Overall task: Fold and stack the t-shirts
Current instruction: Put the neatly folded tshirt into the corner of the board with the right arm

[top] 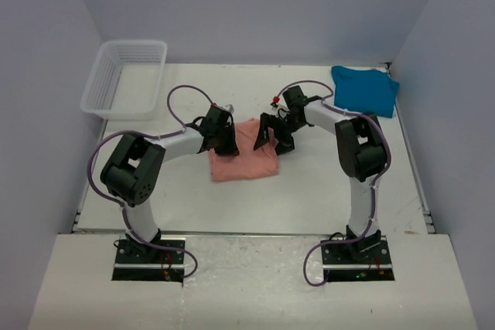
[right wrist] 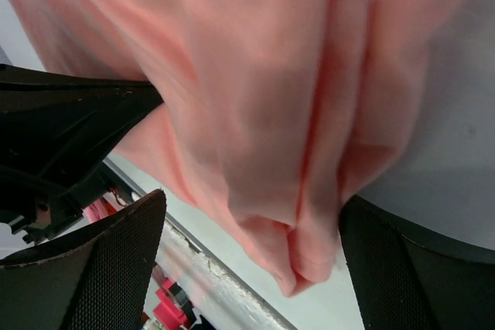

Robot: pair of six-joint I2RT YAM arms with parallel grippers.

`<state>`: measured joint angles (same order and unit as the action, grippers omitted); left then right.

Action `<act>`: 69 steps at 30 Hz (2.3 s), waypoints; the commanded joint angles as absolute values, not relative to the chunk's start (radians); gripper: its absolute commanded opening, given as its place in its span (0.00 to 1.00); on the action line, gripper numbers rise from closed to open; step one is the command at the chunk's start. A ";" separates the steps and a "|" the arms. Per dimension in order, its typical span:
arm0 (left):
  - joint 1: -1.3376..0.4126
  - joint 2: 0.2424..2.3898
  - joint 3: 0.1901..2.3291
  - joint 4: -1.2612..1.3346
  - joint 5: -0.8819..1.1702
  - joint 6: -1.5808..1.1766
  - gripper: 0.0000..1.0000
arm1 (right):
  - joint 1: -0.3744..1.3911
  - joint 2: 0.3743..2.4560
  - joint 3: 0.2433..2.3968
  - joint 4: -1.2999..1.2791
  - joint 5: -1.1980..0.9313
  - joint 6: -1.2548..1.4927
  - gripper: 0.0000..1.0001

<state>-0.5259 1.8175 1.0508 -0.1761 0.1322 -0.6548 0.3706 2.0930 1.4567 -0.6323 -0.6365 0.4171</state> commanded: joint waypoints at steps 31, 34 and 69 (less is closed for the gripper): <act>-0.517 1.724 0.985 -0.143 0.146 -0.643 0.00 | 0.460 2.183 1.439 -0.451 -0.605 0.513 0.00; -0.518 1.681 0.969 -0.121 0.143 -0.620 0.00 | 0.475 2.186 1.472 -0.500 -0.546 0.444 0.00; -0.626 1.391 0.859 -0.184 0.055 -0.587 0.00 | 0.442 2.023 1.807 -0.684 0.511 0.063 0.00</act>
<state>-0.6186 1.4117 0.8742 -0.2028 0.0494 -0.6052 0.4686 2.0129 1.7294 -0.6994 0.3664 0.1280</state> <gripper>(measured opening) 0.002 0.177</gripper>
